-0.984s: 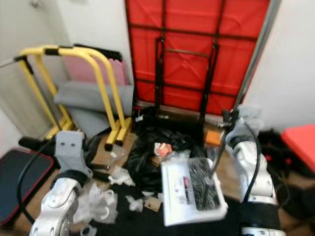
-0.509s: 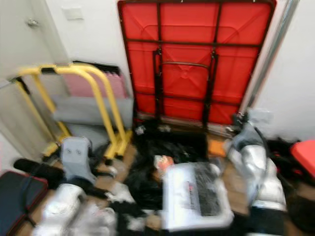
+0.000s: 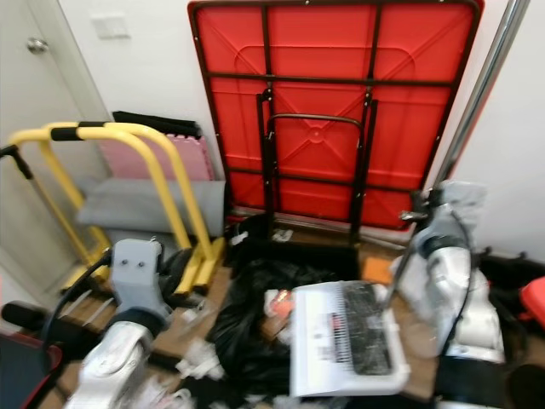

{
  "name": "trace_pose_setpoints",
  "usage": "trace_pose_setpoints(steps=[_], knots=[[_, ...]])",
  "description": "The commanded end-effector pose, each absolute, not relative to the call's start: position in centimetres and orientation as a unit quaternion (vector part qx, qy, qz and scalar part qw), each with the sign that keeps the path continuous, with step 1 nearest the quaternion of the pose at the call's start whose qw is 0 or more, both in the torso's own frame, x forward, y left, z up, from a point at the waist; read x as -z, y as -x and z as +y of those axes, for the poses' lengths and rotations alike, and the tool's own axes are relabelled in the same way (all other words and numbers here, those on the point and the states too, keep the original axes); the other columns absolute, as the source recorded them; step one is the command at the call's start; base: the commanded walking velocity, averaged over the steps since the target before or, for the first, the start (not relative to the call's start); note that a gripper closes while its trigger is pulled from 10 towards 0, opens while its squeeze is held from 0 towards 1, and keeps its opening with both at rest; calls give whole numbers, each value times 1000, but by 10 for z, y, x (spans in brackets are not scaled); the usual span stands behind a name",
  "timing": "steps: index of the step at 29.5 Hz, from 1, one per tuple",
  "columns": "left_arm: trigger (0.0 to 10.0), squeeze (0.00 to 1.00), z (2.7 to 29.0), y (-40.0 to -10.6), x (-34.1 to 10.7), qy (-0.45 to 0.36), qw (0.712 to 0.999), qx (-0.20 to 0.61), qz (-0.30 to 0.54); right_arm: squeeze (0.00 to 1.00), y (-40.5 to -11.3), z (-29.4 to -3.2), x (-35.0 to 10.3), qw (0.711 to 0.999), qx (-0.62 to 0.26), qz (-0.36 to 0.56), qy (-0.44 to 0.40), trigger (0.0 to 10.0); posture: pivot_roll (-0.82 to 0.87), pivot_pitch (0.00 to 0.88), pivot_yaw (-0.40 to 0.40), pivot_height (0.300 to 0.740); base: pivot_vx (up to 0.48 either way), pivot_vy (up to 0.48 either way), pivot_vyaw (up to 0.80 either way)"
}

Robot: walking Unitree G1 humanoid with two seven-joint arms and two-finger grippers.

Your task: Sweep floor

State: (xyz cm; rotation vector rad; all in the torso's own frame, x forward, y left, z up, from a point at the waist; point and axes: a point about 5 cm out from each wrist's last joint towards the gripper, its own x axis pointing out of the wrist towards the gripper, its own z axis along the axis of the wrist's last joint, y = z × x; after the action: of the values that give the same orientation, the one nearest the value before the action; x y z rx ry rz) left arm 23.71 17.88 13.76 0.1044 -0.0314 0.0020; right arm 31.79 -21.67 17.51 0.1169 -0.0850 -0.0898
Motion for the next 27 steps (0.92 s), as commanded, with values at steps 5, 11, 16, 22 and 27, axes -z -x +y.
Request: trace_pose_setpoints(steps=[5, 11, 16, 22, 27], knots=[[10000, 0, 173, -233, -138, -48, 999, 1, -12, 0, -333, -220, -200, 993, 45, -94, -55, 10000, -86, 48, -49, 740, 283, 0, 0], [10000, 0, 165, -224, -139, -32, 999, 9, -3, 0, -356, -216, -215, 991, 46, -114, -52, 10000, -66, 98, -55, 740, 40, 0, 0], [10000, 0, 157, -216, -139, -15, 999, 33, 6, 0, -373, -207, -228, 990, 35, -131, -36, 10000, -58, 131, -60, 740, 0, 0, 0], [10000, 0, 142, -207, -144, -3, 998, 69, 6, 0, -386, -197, -237, 990, 23, -137, -23, 10000, -40, 175, -79, 740, 0, 0, 0], [10000, 0, 133, -194, -152, 9, 997, 82, 9, 0, -399, -190, -256, 988, 24, -155, 5, 10000, -35, 232, -87, 740, 0, 0, 0]])
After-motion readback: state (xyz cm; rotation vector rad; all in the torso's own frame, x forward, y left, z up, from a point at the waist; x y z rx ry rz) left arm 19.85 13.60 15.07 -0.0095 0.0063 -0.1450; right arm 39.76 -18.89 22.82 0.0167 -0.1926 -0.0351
